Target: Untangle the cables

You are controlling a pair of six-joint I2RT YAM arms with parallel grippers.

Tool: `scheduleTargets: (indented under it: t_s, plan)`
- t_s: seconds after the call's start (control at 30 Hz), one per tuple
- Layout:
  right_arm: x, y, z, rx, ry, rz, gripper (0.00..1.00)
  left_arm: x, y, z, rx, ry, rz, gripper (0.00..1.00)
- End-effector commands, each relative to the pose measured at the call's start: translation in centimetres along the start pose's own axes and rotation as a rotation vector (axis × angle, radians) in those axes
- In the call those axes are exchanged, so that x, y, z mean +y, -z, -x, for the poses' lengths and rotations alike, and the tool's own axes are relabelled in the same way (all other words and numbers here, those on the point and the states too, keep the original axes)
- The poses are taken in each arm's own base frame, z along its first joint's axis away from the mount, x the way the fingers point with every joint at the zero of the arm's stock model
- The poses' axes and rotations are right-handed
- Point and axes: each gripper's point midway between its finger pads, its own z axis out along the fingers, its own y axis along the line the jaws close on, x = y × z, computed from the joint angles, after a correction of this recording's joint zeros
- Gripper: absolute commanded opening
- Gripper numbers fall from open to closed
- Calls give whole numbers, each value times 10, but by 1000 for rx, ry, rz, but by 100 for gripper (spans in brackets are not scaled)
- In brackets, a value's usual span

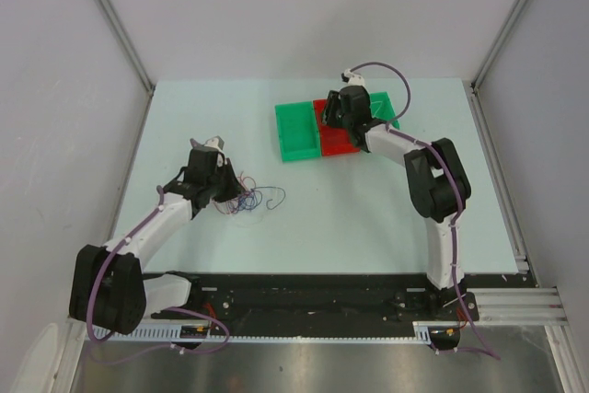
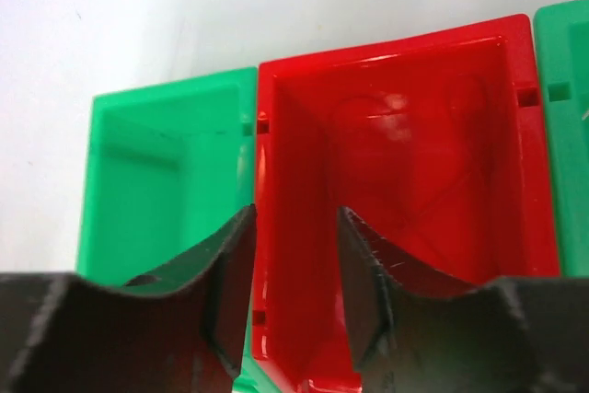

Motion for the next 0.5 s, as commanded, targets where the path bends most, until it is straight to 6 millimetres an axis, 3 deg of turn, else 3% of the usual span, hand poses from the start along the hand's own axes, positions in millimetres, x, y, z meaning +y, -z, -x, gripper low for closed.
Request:
scheduleTargets:
  t_s: [0.0,0.17,0.2,0.27,0.3,0.37,0.43,0.47]
  plan:
    - [11,10,24,-31,26,1,52,-22,6,20,-45,-8,-68,0]
    - [32,41,57,-104,96,1,71,-29,3,19,-33,-21,-81,0]
    - [43,56,72,-140,106,23,74,-33,4,18,-34,-30,-89,0]
    - [46,72,74,-151,146,49,83,-38,2,17,-33,-40,-100,0]
    - [55,92,90,-183,150,81,86,-45,2,17,-29,-51,-115,0]
    - [59,107,78,-141,173,143,94,-58,-1,11,-13,-75,-141,1]
    - [69,132,78,-121,172,248,96,-76,-1,12,-15,-102,-179,0]
    - [65,139,65,-87,163,281,97,-81,-5,10,-1,-117,-186,0]
